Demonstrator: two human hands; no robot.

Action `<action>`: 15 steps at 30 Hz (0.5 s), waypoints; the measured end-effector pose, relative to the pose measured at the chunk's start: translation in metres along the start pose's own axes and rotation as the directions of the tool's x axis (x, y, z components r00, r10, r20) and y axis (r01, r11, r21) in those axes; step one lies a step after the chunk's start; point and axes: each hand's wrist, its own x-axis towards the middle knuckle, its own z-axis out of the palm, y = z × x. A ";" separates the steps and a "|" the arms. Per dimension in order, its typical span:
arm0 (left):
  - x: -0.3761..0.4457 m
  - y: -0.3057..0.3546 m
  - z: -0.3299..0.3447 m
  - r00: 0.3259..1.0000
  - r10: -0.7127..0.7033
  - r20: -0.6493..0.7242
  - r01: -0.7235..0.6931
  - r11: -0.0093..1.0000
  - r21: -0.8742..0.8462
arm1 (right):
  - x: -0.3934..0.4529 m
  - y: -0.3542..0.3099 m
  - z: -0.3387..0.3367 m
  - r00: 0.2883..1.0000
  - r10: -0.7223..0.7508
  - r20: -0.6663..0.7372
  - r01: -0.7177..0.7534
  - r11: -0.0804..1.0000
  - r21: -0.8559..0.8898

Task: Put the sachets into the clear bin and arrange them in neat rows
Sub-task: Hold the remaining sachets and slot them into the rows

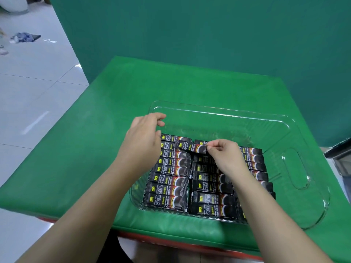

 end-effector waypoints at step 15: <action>0.000 -0.004 0.000 1.000 0.028 -0.012 -0.028 1.000 -0.002 | -0.036 -0.006 0.024 0.938 0.011 0.345 0.052 0.983 -0.174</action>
